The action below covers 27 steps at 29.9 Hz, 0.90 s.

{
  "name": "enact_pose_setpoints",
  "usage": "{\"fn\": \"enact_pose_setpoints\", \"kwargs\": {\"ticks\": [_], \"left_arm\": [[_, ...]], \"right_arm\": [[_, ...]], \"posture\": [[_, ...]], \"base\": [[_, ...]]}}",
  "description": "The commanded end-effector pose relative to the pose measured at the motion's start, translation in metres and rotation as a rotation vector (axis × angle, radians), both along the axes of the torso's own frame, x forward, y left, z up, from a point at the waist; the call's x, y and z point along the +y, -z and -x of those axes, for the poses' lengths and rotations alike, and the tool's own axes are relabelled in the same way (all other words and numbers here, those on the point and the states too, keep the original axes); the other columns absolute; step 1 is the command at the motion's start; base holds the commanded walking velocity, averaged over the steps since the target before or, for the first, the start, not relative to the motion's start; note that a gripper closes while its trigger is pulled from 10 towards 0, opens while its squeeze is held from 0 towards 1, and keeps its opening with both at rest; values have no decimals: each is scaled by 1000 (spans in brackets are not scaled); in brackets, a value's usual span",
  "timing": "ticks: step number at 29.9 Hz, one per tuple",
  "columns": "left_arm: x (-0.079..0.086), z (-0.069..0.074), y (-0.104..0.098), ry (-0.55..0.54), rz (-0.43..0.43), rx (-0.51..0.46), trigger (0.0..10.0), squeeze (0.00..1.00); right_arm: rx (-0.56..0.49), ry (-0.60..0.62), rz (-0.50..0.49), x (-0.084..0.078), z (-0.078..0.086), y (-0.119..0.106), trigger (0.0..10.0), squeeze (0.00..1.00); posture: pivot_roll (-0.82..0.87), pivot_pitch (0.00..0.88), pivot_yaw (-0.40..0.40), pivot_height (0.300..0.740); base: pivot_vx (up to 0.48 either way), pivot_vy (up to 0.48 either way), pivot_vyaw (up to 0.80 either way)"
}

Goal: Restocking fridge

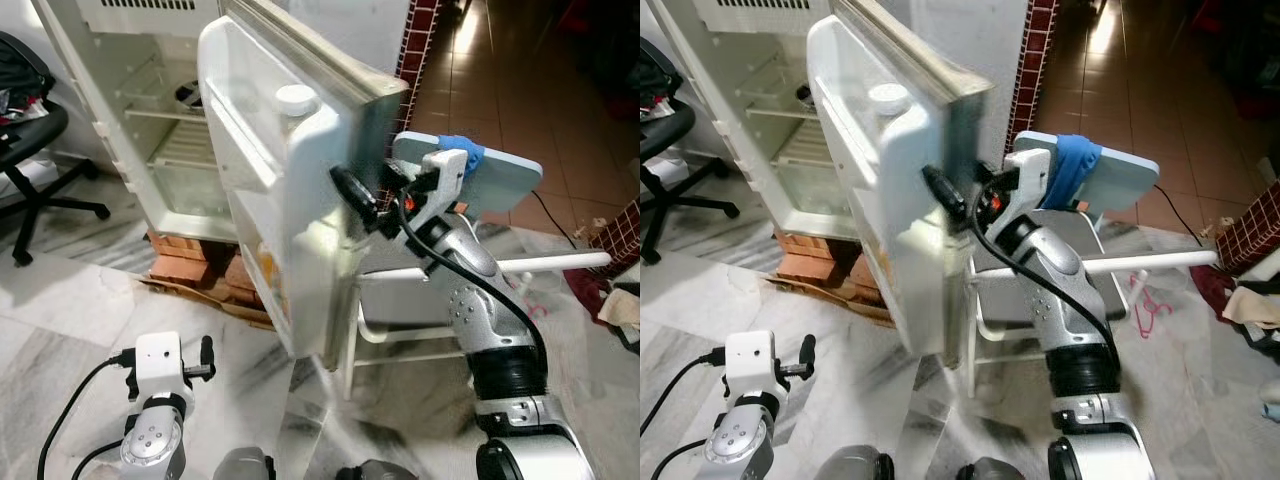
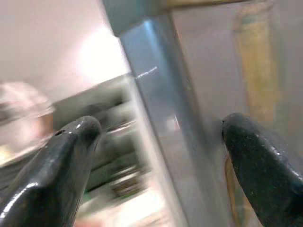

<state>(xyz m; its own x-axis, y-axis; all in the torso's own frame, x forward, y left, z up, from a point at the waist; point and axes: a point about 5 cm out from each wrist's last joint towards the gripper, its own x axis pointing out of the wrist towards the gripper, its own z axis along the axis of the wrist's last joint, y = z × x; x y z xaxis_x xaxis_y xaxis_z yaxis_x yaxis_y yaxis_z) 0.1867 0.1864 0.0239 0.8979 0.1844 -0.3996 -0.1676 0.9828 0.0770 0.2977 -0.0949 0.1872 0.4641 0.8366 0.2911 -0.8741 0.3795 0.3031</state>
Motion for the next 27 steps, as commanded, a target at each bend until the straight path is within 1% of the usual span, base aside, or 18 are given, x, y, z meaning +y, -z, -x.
{"fn": "enact_pose_setpoints", "kwargs": {"ticks": [1, 2, 4, 6, 7, 8, 10, 11, 12, 13, 14, 15, 16, 18, 19, 21, 24, 27], "left_arm": [[5, 6, 0, -27, 0, 15, 10000, 0], [8, 9, 0, -43, 1, 17, 10000, 0], [11, 13, -1, -64, 0, 19, 10000, 0], [11, 13, -1, -64, 0, 19, 10000, 0], [13, 14, -2, -75, -3, 14, 10000, 0], [13, 14, -2, -76, -2, 12, 10000, 0], [13, 14, -2, -76, -2, 12, 10000, 0], [13, 14, -2, -75, -2, 11, 10000, 0], [13, 14, -2, -75, -2, 11, 10000, 0], [13, 14, -3, -68, -5, 8, 10000, 0], [14, 8, -8, -52, -38, -33, 10000, 0], [14, 6, -11, -44, -54, -50, 10000, 0], [14, 6, -11, -44, -54, -50, 10000, 0], [13, 0, -16, -28, -88, -88, 10000, 0], [9, -7, -22, -12, -97, -126, 10000, 0], [7, -12, -27, -3, -117, -161, 10000, 0], [6, -14, -28, -2, -117, -170, 10000, 0], [2, -21, -33, 33, -141, -198, 10000, 0]], "right_arm": [[25, -115, 5, -4, 9, 7, 10000, 0], [60, -105, 59, -13, 8, 21, 10000, 0], [94, -54, 146, -22, 4, 41, 10000, 0], [94, -54, 146, -22, 4, 41, 10000, 0], [114, 32, 229, -25, -1, 59, 10000, 0], [122, 68, 261, -25, -2, 66, 10000, 0], [122, 68, 261, -25, -2, 66, 10000, 0], [127, 81, 289, -25, -1, 71, 10000, 0], [127, 81, 289, -25, -1, 71, 10000, 0], [120, 104, 326, -25, 1, 76, 10000, 0], [81, 207, 410, -25, 5, 83, 10000, 0], [54, 252, 435, -26, 5, 85, 10000, 0], [54, 252, 435, -26, 5, 85, 10000, 0], [45, 358, 424, -26, 5, 85, 10000, 0], [70, 488, 378, -30, 2, 83, 10000, 0], [50, 575, 365, -32, 1, 82, 10000, 0], [45, 620, 359, -34, 0, 82, 10000, 0], [38, 715, 328, -37, -3, 79, 10000, 0]], "posture": [[181, 33, -40, 740], [188, 33, -46, 740], [194, 35, -47, 740], [194, 35, -47, 740], [192, 35, -45, 740], [188, 33, -39, 740], [188, 33, -39, 740], [187, 32, -37, 740], [187, 32, -37, 740], [182, 30, -31, 740], [175, 28, -22, 740], [175, 28, -22, 740], [175, 28, -22, 740], [171, 25, -20, 740], [166, 23, -18, 740], [159, 19, -16, 740], [155, 15, -15, 740], [155, 9, -16, 740]], "base": [[0, 0, 0], [0, 0, 0], [0, 0, 0], [0, 0, 0], [0, 0, 0], [0, 0, 0], [0, 0, 0], [0, 0, 0], [0, 0, 0], [0, 0, 0], [0, 0, 0], [0, 0, 0], [0, 0, 0], [0, 0, 0], [0, 0, 0], [0, 0, 0], [0, 0, 0], [0, 0, 0]]}}
